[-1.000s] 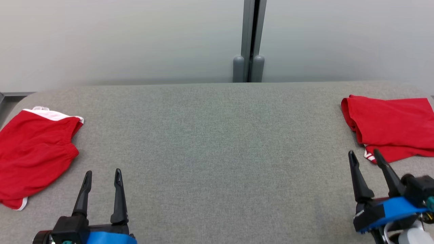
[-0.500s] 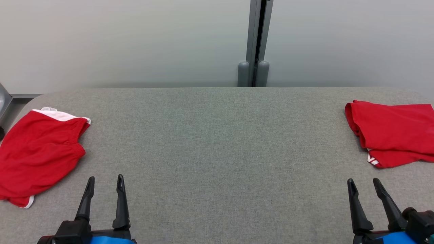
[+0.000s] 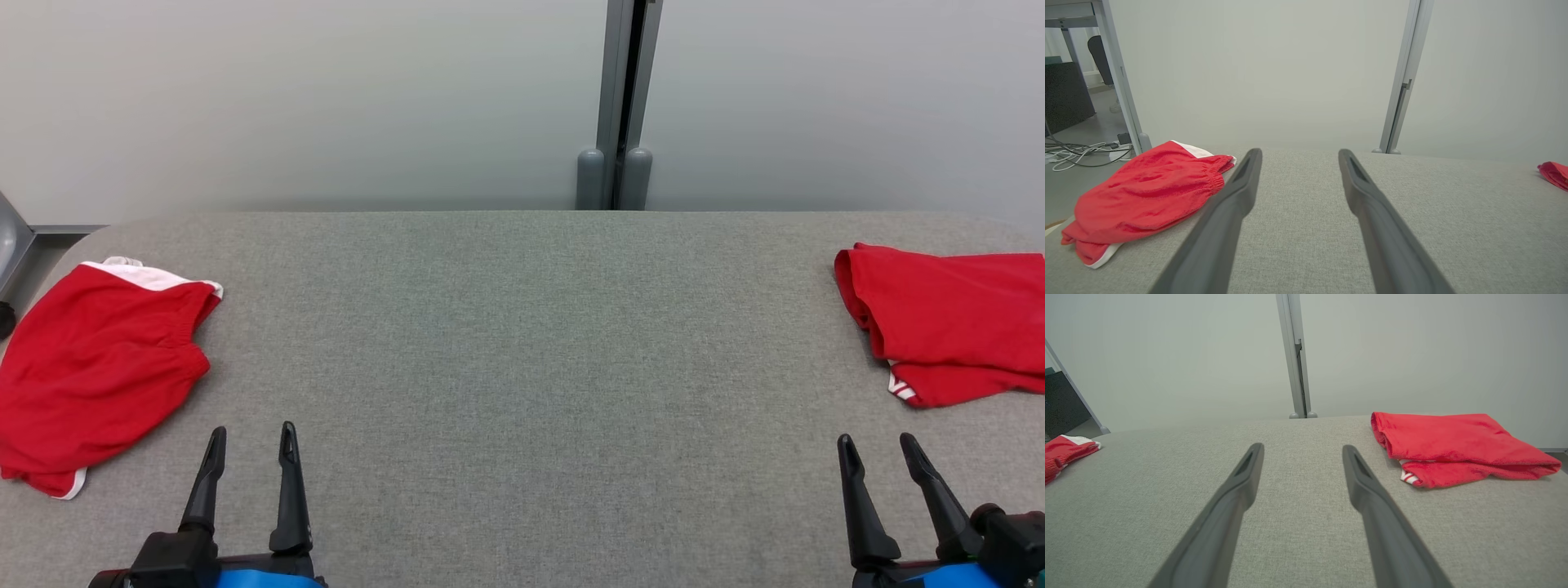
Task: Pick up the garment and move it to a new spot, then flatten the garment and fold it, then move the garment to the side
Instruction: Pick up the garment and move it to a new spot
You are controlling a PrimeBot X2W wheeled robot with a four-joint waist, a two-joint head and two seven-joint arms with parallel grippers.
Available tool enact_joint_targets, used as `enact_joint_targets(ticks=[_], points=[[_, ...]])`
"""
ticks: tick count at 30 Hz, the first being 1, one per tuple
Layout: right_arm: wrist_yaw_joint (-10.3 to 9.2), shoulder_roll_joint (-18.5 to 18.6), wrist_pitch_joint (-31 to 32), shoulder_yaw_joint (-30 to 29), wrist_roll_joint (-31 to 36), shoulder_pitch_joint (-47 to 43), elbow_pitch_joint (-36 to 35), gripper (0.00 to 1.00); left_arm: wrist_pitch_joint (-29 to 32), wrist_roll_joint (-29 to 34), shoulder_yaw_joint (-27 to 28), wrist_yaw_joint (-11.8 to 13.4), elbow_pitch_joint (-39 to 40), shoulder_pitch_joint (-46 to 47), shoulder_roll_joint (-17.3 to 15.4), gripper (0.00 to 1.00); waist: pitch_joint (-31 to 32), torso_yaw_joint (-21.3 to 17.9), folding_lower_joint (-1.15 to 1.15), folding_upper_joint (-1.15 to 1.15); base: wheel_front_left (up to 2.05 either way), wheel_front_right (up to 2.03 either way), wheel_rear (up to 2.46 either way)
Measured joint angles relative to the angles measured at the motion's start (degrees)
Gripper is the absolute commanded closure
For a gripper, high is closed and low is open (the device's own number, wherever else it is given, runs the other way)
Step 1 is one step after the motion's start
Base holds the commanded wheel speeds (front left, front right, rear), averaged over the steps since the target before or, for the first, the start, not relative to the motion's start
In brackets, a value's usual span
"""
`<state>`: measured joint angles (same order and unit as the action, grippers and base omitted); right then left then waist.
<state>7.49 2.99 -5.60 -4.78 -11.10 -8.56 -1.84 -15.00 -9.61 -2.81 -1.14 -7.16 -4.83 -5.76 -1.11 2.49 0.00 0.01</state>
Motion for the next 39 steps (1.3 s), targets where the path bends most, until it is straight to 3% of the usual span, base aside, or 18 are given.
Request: enact_joint_targets(ticks=[13,39], points=[[0.0,-0.1,0.0,1.5,-0.5,-0.1,0.7,0.0,0.0,0.0,0.5,0.1,0.0,0.1,-0.4,0.0,-0.1,2.8,0.0,0.0,0.0,0.0,0.0],[0.0,-0.1,-1.3,3.1,-1.4,-0.1,3.6,0.0,0.0,-1.0,1.9,1.1,0.3,-0.1,-2.4,0.0,-0.3,19.9,0.0,0.0,0.0,0.0,0.0]])
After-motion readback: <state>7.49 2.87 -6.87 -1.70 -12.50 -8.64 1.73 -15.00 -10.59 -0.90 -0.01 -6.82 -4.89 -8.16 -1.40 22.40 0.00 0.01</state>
